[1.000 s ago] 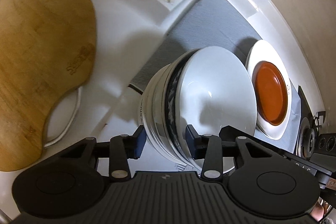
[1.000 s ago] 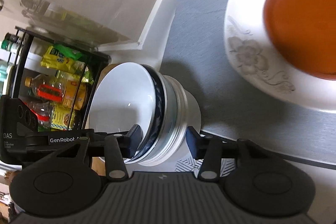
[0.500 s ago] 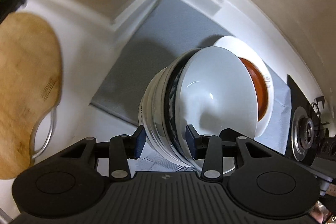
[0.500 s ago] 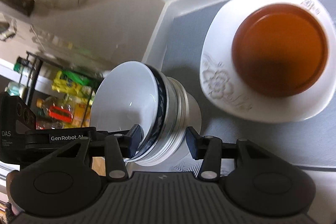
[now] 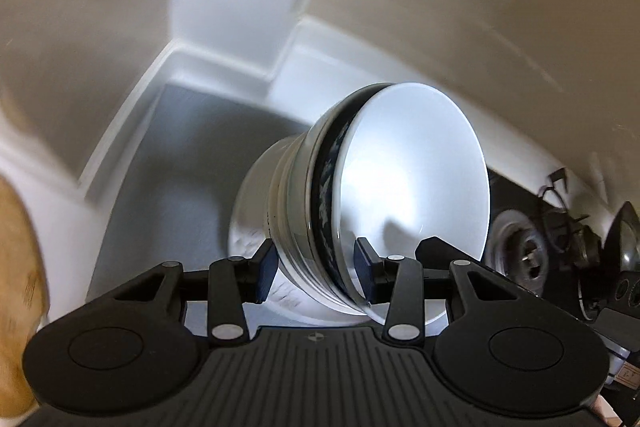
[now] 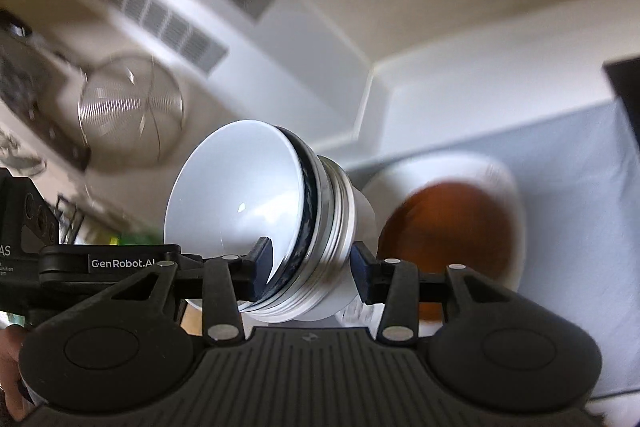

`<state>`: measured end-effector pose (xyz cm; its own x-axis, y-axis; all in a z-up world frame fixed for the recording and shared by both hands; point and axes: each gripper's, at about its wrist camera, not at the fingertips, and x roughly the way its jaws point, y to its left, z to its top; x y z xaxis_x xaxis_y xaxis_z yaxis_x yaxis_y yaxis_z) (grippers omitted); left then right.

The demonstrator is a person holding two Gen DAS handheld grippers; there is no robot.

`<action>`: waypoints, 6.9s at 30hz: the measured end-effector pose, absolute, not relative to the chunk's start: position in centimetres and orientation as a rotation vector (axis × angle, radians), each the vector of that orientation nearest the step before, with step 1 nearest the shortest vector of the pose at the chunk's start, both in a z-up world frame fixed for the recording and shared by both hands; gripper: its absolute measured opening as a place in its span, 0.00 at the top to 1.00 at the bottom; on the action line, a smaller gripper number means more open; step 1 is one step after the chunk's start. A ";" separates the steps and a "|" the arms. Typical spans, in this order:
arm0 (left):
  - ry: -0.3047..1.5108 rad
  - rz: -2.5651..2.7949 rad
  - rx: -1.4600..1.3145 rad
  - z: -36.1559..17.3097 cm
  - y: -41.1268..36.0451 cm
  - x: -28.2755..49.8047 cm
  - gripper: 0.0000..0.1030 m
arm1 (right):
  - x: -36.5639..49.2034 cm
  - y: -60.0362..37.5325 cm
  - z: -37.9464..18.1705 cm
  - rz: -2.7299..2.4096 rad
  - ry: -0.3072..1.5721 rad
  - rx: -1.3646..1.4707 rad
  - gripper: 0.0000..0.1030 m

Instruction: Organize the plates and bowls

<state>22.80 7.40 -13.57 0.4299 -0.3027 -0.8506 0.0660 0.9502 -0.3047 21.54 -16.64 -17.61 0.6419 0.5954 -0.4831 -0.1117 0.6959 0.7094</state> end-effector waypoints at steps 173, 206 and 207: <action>0.880 0.071 0.085 0.1 -8.1 -2.5 0.01 | -2.0 -22.2 -3.3 0.145 0.860 0.129 0.00; 0.901 0.064 0.072 -0.1 -8.3 -2.5 0.00 | -2.4 -22.9 -3.5 0.158 0.860 0.135 0.00; 0.899 0.062 0.074 -0.1 -8.3 -2.5 0.00 | -2.4 -22.9 -3.5 0.157 0.861 0.136 0.00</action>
<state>-2.49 -8.32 -0.13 0.6206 0.0852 -0.7795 -0.0234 0.9956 0.0903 -2.37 -22.94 -3.54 0.6412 0.1919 -0.7430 -0.0823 0.9798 0.1821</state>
